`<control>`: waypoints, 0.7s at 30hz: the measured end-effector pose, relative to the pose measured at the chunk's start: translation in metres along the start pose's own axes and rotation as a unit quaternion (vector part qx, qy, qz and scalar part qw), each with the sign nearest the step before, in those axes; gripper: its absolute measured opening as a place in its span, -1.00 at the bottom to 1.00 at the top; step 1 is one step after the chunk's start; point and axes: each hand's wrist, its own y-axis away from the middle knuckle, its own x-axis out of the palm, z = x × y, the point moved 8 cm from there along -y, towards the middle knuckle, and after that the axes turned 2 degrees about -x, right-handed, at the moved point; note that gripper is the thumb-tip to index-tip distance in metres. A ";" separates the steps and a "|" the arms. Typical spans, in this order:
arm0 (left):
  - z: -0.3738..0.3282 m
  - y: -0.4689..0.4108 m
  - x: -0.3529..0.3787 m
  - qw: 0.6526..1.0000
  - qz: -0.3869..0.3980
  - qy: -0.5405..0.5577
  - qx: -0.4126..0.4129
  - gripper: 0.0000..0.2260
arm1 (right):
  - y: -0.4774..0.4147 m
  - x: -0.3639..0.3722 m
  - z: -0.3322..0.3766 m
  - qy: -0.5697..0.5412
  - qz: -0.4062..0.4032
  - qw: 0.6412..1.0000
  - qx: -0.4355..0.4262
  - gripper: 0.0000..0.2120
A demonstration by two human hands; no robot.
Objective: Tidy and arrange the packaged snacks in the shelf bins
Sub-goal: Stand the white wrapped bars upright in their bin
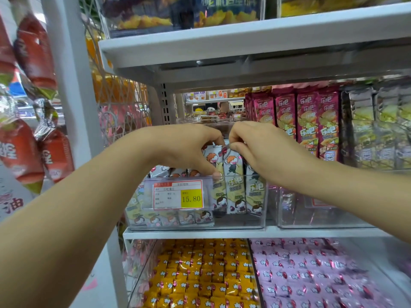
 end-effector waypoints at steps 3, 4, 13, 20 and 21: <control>-0.001 0.000 0.000 1.000 0.007 -0.027 -0.006 -0.72 | 0.003 0.001 0.001 -0.016 -0.009 1.000 -0.008 -0.90; -0.001 -0.001 0.001 0.999 0.010 -0.039 -0.010 -0.70 | 0.003 -0.001 0.001 -0.027 -0.018 0.999 -0.009 -0.89; -0.001 0.005 0.008 0.997 0.070 -0.010 -0.019 -0.60 | -0.007 -0.023 -0.013 -0.069 -0.050 0.996 0.001 -0.92; 0.004 0.006 0.007 0.999 -0.023 0.046 0.002 -0.87 | 0.000 -0.022 -0.004 -0.075 0.013 0.997 -0.028 -0.79; 0.005 0.005 0.006 0.998 -0.036 0.046 -0.001 -0.86 | 0.001 -0.021 -0.002 -0.072 0.036 0.996 -0.032 -0.76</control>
